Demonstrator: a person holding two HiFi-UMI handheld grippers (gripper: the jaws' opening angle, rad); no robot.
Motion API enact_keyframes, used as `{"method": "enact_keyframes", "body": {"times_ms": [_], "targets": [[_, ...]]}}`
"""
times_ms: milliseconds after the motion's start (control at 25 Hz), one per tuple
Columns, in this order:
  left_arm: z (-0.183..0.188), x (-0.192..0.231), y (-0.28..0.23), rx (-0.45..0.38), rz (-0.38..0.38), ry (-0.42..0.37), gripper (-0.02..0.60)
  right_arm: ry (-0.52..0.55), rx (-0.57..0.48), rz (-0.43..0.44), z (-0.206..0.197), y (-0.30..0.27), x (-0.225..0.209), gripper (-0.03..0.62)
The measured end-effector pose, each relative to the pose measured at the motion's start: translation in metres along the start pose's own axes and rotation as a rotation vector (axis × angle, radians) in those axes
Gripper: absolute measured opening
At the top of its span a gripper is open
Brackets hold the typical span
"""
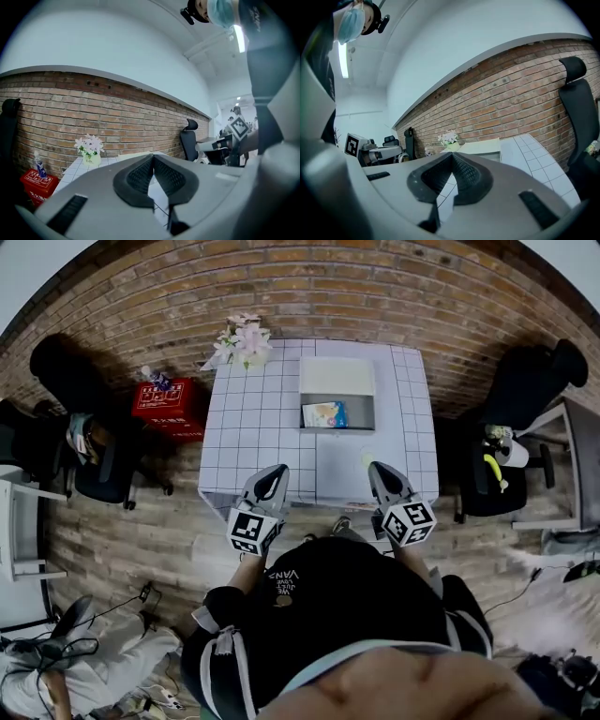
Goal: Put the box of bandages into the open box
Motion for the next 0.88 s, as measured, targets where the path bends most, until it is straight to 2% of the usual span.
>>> {"method": "enact_keyframes", "body": {"times_ms": [240, 480, 880], "targets": [[0.004, 0.0, 0.026, -0.024, 0.005, 0.003, 0.012, 0.038, 0.008, 0.028, 0.001, -0.002, 0.019, -0.006], [0.006, -0.005, 0.039, -0.044, 0.089, 0.006, 0.012, 0.065, 0.019, 0.098, 0.003, -0.007, 0.02, -0.006], [0.006, -0.041, 0.018, -0.063, 0.186, 0.039, 0.012, 0.116, 0.064, 0.229, 0.012, -0.009, -0.008, -0.006]]}}
Point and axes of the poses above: the fingertips, and each gripper's own axes: y backward along the fingers, x to its left, z out of its top, the point moved 4 cm from there along y, backward along the fingers, and after that the axes turned 4 degrees about y, right-handed, at the moved point
